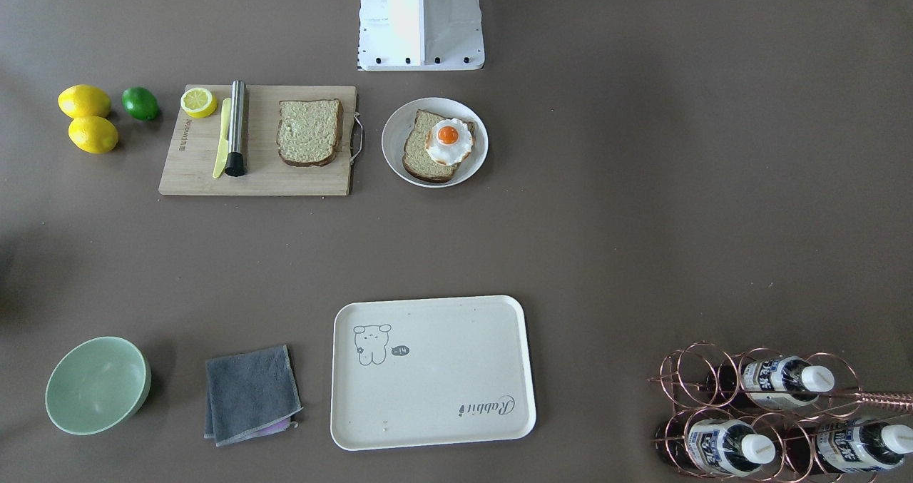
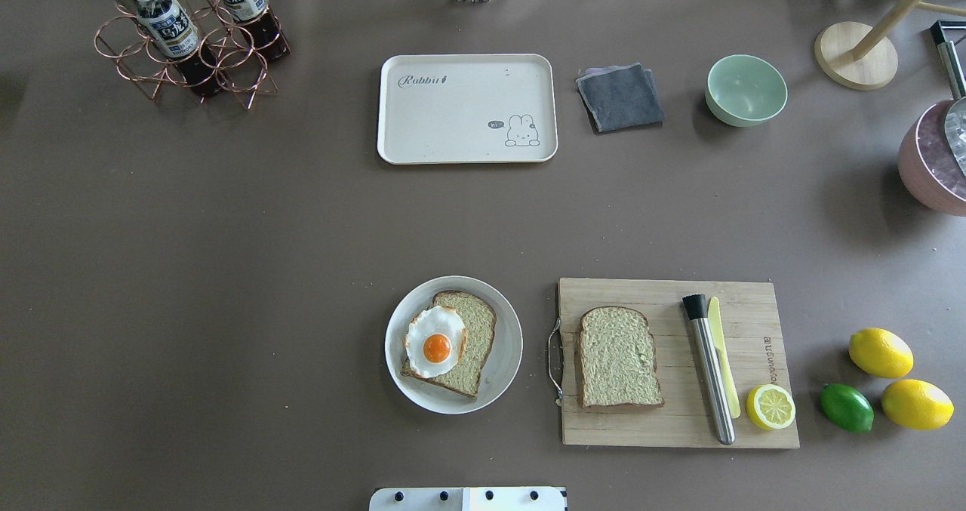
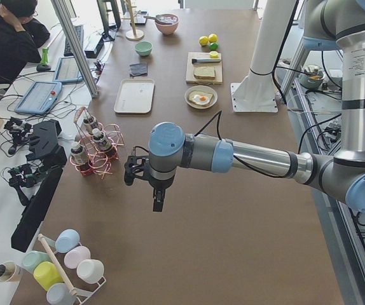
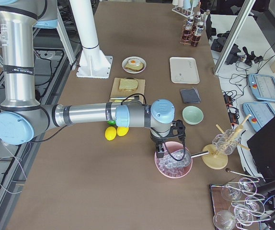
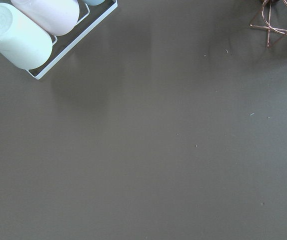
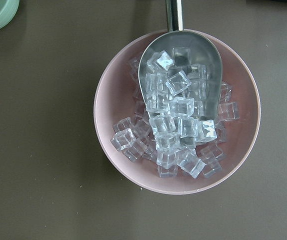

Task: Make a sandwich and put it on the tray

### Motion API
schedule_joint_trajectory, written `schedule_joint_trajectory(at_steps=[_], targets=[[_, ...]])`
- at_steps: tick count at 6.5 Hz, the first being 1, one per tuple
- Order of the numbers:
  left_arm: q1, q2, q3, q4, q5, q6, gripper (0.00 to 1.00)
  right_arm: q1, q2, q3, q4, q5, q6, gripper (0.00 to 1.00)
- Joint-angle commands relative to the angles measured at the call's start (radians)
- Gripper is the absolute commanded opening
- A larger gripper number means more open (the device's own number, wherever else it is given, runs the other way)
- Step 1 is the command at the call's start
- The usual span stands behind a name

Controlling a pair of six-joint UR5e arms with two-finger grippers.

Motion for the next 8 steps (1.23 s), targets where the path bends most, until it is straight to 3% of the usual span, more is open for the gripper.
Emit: schedule_joint_trajectory(at_steps=[1,7,8], targets=[[0.001,0.0,-0.002,-0.001,0.0,0.0,0.98,0.0,-0.003,-0.012,0.009,0.002,-0.001,1.0],[0.001,-0.008,-0.002,-0.005,-0.005,0.001,0.98,0.001,-0.004,-0.004,0.01,0.04,-0.001,1.0],[0.001,-0.008,-0.003,-0.001,-0.056,0.0,0.98,0.001,-0.004,-0.004,0.01,0.057,-0.001,1.0]])
